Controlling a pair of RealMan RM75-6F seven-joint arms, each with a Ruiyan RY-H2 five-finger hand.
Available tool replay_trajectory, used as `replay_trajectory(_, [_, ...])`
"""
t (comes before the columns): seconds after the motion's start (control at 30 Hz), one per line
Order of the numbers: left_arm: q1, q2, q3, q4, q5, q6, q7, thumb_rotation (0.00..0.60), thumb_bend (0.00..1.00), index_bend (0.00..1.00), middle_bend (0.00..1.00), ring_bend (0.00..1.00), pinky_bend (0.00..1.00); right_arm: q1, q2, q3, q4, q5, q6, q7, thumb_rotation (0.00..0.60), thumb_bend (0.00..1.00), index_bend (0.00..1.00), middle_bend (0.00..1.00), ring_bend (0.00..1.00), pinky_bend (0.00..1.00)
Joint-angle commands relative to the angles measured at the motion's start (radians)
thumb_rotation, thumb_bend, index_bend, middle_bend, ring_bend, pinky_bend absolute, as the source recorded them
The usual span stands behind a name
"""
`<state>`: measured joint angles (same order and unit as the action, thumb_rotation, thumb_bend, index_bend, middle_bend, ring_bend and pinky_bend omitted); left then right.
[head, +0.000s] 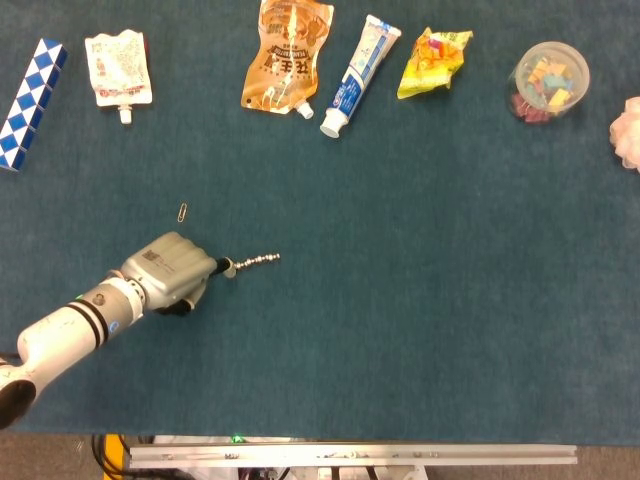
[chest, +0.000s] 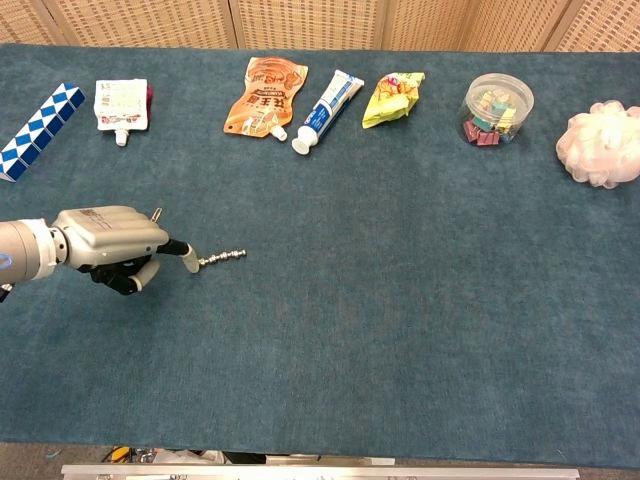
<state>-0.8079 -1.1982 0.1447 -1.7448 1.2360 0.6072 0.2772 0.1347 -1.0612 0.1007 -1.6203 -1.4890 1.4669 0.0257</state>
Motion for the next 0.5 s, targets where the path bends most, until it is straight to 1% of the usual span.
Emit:
replay_trajectory(0.03, [-0.001, 0.003, 0.000, 0.010, -0.009, 0.000, 0.006, 0.600, 0.81, 0.22, 1.00, 1.00, 0.94, -0.001, 0.000, 0.000, -0.004, -0.001, 0.002, -0.003, 0.600, 0.29, 0.40, 0.40, 0.32, 0.30])
replay_trajectory(0.5, [-0.002, -0.003, -0.015, 0.043, -0.053, 0.020, 0.021, 0.600, 0.81, 0.22, 1.00, 1.00, 0.94, -0.012, 0.003, 0.000, -0.013, -0.004, 0.020, -0.009, 0.600, 0.29, 0.40, 0.40, 0.33, 0.30])
